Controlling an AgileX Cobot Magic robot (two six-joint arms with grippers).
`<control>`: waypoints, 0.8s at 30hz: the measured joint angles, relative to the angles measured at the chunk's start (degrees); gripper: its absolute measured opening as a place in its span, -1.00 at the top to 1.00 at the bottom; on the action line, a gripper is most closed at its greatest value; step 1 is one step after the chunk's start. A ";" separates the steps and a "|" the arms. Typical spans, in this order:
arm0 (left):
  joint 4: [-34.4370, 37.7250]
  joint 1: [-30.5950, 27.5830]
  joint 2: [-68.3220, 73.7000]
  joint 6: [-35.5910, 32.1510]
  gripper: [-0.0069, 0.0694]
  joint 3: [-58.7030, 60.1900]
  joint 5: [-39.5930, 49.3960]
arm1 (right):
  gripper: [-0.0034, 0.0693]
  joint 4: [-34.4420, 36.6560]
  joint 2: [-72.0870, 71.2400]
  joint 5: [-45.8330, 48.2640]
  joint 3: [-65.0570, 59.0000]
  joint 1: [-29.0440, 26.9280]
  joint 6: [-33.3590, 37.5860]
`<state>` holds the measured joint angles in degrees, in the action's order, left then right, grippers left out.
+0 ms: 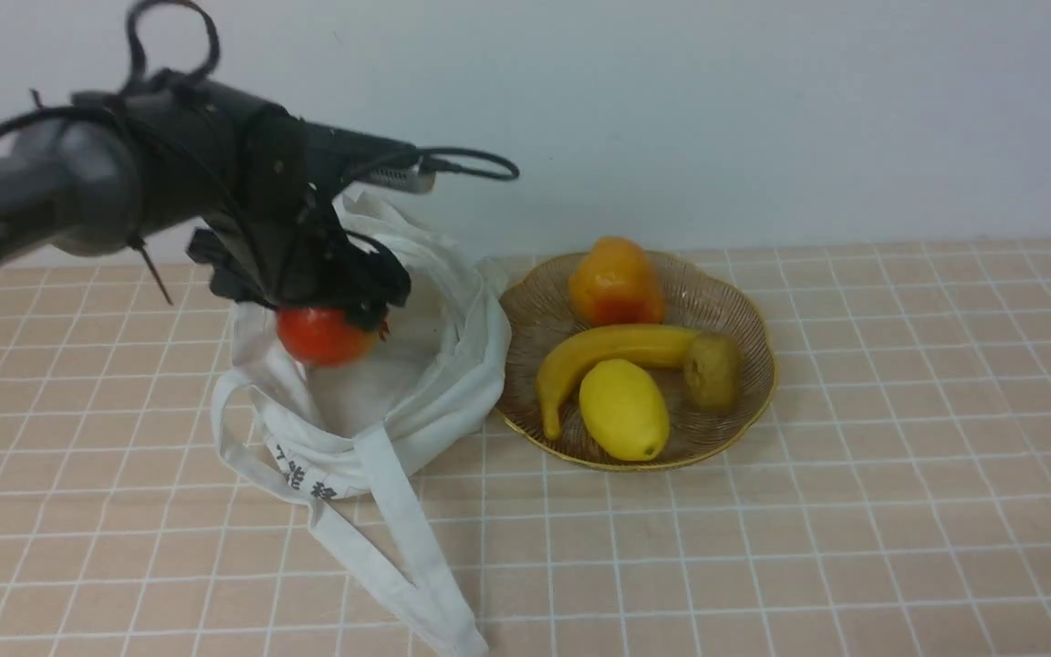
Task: Take the fruit out of the bag on the brown coffee tablecloth and place them on the plate.
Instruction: 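Move the pomegranate from the bag into the fruit plate with the left gripper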
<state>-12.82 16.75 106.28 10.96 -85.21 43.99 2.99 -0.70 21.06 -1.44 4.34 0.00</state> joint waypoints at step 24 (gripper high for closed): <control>42.51 16.50 0.29 -13.22 -0.77 0.00 -18.98 | 0.95 0.00 0.00 0.00 0.00 0.00 0.00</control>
<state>29.69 33.25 106.57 -2.26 -85.21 25.01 2.99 -0.70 21.06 -1.44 4.34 0.00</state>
